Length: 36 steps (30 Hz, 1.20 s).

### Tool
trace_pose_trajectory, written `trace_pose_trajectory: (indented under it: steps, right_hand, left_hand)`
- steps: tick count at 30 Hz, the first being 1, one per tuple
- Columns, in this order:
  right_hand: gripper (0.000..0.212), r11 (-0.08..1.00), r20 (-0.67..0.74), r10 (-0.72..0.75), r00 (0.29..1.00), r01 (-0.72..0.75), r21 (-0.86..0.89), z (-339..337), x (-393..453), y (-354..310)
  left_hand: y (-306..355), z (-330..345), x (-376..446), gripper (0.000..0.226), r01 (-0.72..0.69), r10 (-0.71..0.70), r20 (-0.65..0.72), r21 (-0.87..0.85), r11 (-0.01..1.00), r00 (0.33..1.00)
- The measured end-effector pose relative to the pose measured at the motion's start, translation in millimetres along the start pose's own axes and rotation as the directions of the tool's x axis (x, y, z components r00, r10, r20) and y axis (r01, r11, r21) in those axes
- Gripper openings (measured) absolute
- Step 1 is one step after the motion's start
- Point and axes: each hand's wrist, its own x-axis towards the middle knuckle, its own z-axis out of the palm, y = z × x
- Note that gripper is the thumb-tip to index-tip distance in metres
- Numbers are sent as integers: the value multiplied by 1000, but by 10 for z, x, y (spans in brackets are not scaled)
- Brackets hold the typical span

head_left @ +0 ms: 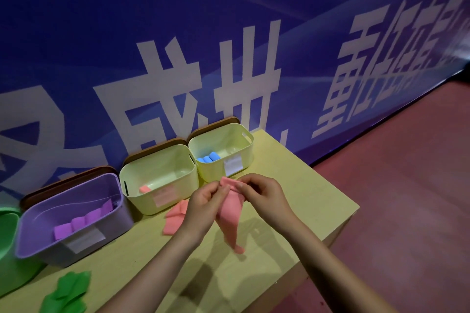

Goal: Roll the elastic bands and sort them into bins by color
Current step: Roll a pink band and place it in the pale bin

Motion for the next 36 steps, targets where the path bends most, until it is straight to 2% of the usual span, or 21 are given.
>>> trace_pose_trajectory:
  steps: [2, 4, 8, 11, 15, 19, 22, 25, 28, 32, 36]
  right_hand:
    - [12, 996, -52, -72, 996, 69, -59, -4, -43, -4]
    - [10, 976, -105, -172, 979, 155, -153, 1, -88, 8]
    - [14, 912, -139, -359, 923, 316, -262, 7, -161, 16]
    - [19, 879, -126, -421, 898, 370, -301, 3, -183, 26]
    - [24, 842, 11, -456, 890, 435, -318, 4, -226, 93]
    - [28, 888, 105, -368, 924, 382, -254, 45, -258, 70]
    - [23, 947, 84, -266, 960, 276, -166, 118, -244, 6]
    - [22, 989, 52, -131, 990, 134, -58, 198, -221, -42]
    - [22, 1000, 40, -28, 999, 28, -1, 258, -183, -32]
    - [15, 1000, 65, -14, 998, 14, -1, 376, -84, 9]
    - [14, 1000, 164, -28, 986, 28, 2, 605, 37, -47]
  left_hand:
    - [-21, 18, -17, 19, -44, 44, 0, -9, 999, 999]
    - [-29, 76, -31, 18, -23, 21, -24, -87, 996, 999]
    - [-9, 195, -100, 20, 179, -198, -22, -335, 925, 980]
    - [-46, 162, -133, 22, 280, -292, 28, -387, 879, 956]
    - [-54, 75, -194, 27, 272, -268, 66, -400, 875, 961]
    - [-77, -3, -258, 24, 198, -208, 10, -354, 914, 978]
    - [-89, -41, -272, 23, 131, -144, -30, -279, 951, 989]
    - [-107, -93, -240, 20, -5, -2, -56, -119, 993, 998]
    - [-119, -165, -201, 18, -76, 74, -49, -35, 997, 996]
    - [-103, -261, -203, 17, -31, 22, -93, -101, 994, 995]
    - [-156, -493, -245, 16, 60, -85, -157, -159, 985, 984]
